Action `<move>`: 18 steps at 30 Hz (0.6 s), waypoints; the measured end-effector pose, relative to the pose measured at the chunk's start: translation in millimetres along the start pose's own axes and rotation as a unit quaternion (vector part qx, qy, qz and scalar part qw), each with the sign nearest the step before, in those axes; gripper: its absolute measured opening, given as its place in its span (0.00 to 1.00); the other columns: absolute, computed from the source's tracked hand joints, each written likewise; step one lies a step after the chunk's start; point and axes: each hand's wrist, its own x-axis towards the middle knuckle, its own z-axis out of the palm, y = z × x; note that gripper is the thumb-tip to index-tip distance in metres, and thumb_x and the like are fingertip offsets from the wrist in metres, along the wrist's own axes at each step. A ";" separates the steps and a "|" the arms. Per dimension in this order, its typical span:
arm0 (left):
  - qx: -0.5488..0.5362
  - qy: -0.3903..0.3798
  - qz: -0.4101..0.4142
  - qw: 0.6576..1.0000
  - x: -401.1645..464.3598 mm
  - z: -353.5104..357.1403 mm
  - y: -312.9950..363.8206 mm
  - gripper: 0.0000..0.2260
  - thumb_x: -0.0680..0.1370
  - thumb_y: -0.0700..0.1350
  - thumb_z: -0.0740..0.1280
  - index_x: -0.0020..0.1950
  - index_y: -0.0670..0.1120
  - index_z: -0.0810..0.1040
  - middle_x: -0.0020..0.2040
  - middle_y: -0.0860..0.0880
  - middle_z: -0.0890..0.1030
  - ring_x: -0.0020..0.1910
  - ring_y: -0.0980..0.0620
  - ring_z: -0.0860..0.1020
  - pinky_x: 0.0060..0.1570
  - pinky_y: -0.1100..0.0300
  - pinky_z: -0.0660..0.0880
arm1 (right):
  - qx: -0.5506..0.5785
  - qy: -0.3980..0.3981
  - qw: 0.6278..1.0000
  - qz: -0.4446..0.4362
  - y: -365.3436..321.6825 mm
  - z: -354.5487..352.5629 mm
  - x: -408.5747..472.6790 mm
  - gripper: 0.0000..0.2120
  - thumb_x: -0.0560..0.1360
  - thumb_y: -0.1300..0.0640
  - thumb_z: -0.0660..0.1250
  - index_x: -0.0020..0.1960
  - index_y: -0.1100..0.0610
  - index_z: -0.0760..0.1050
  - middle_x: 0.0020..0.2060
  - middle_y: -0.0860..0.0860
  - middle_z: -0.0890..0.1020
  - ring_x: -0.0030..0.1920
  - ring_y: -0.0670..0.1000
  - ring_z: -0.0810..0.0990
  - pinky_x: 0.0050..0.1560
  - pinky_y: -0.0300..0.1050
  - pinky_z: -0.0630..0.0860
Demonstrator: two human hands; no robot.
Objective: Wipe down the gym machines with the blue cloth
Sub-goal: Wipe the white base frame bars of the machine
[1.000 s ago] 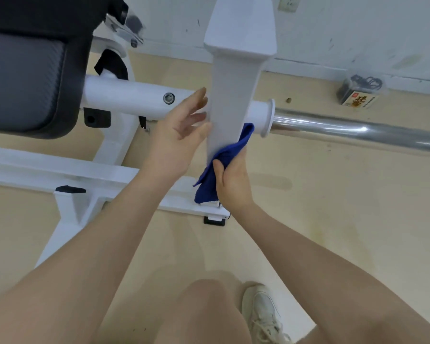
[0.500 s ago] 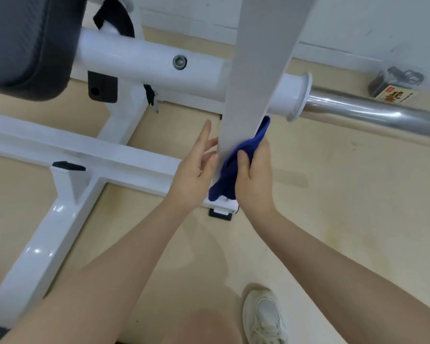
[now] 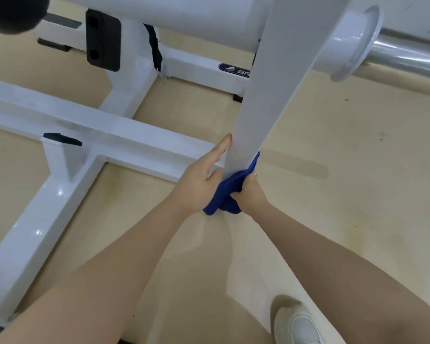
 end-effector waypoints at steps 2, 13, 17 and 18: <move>-0.023 0.007 -0.013 1.000 1.0 9.7 -12.1 0.31 0.79 0.33 0.50 0.73 0.63 0.56 0.70 0.60 0.66 0.66 0.59 0.68 0.66 0.65 0.62 | 0.030 0.052 0.998 -0.031 10.6 2.3 2.3 0.19 0.76 0.63 0.63 0.66 0.61 0.65 0.56 0.58 0.77 0.57 0.58 0.76 0.46 0.40 0.70; -0.099 0.026 -0.037 0.994 12.0 26.1 -23.4 0.35 0.76 0.27 0.47 0.74 0.60 0.57 0.73 0.59 0.64 0.71 0.62 0.62 0.73 0.60 0.56 | 0.114 0.114 0.986 -0.041 11.9 23.0 4.4 0.24 0.75 0.68 0.61 0.70 0.61 0.61 0.56 0.55 0.75 0.59 0.57 0.75 0.53 0.43 0.69; -0.071 0.016 -0.020 0.997 10.4 21.6 -24.0 0.34 0.77 0.28 0.48 0.74 0.60 0.56 0.72 0.59 0.64 0.70 0.61 0.63 0.69 0.66 0.58 | 0.118 0.140 0.980 -0.079 5.8 0.8 -2.7 0.13 0.74 0.69 0.59 0.55 0.58 0.69 0.44 0.51 0.78 0.44 0.50 0.77 0.39 0.30 0.70; -0.056 0.017 -0.021 0.998 9.6 22.2 -24.5 0.33 0.77 0.29 0.48 0.74 0.60 0.55 0.72 0.57 0.65 0.70 0.61 0.64 0.67 0.69 0.59 | 0.136 0.152 0.974 -0.103 1.8 -9.9 -12.3 0.13 0.73 0.70 0.59 0.52 0.55 0.70 0.40 0.48 0.77 0.40 0.46 0.76 0.36 0.28 0.70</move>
